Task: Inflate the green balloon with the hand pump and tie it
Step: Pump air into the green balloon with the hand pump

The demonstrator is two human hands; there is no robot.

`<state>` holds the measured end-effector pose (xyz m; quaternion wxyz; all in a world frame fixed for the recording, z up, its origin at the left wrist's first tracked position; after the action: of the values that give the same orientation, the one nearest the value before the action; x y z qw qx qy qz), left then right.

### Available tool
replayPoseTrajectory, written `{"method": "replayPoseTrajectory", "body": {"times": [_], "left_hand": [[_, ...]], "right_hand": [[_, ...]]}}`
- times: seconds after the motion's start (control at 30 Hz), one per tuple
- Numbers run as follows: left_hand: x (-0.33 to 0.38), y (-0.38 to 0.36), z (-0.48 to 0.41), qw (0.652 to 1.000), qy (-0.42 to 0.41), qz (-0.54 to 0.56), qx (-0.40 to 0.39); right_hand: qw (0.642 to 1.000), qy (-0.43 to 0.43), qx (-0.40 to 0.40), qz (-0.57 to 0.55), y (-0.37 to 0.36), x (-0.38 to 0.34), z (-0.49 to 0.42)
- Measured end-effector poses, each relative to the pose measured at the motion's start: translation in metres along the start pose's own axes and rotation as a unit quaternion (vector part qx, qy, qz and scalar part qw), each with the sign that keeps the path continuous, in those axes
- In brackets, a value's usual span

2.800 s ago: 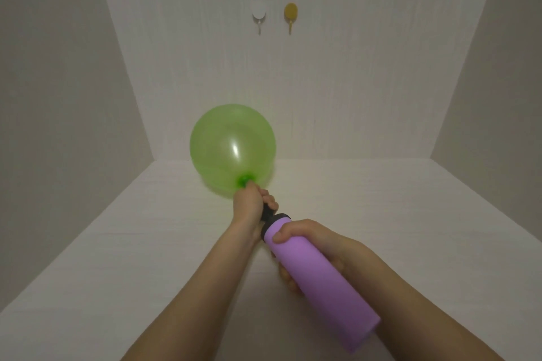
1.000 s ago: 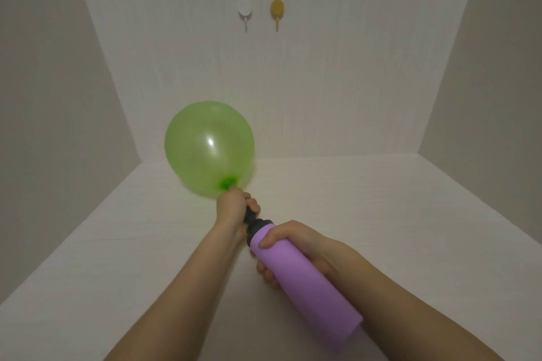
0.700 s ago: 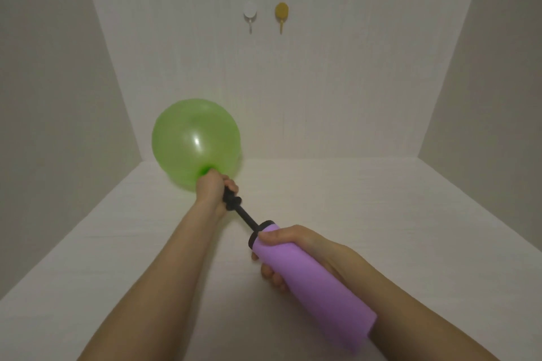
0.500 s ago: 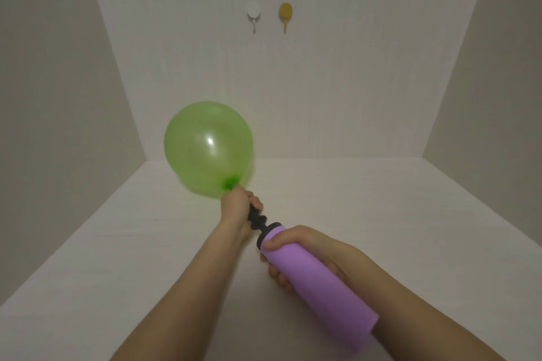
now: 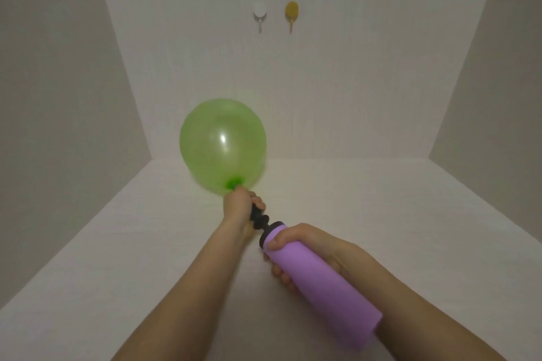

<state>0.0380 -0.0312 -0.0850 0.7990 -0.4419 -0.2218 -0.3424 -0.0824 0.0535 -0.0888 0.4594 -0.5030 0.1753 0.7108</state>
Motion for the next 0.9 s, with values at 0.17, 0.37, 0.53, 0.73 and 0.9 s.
{"method": "replayPoseTrajectory", "body": {"times": [0.17, 0.37, 0.53, 0.73, 0.9], "left_hand": [[-0.005, -0.011, 0.006, 0.999, -0.015, -0.035, -0.015], [0.013, 0.007, -0.009, 1.000, -0.005, 0.004, 0.012], [-0.021, -0.015, 0.006, 0.999, -0.003, -0.041, -0.010], [0.012, -0.008, -0.002, 1.000, -0.006, 0.012, -0.022], [0.013, -0.009, -0.001, 1.000, -0.014, 0.000, -0.014]], "right_hand": [[0.999, 0.024, 0.031, -0.036, -0.002, -0.005, -0.001], [1.000, -0.013, 0.008, 0.021, 0.005, 0.006, 0.014], [0.999, 0.014, 0.035, -0.039, 0.002, -0.003, 0.005], [0.999, 0.016, 0.035, -0.014, 0.003, -0.003, 0.019], [0.999, 0.021, 0.025, 0.004, 0.003, -0.004, 0.016]]}}
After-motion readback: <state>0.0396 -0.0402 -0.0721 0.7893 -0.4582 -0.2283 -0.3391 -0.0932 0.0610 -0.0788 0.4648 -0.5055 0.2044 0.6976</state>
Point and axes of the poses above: each hand's wrist, its own z-axis away from the middle knuckle, its own y-axis out of the back of the hand, x = y × z, the point moved 3 cm from there along -z, towards the middle knuckle, and after that the axes turned 13 degrees about y, right-handed, at the moved point
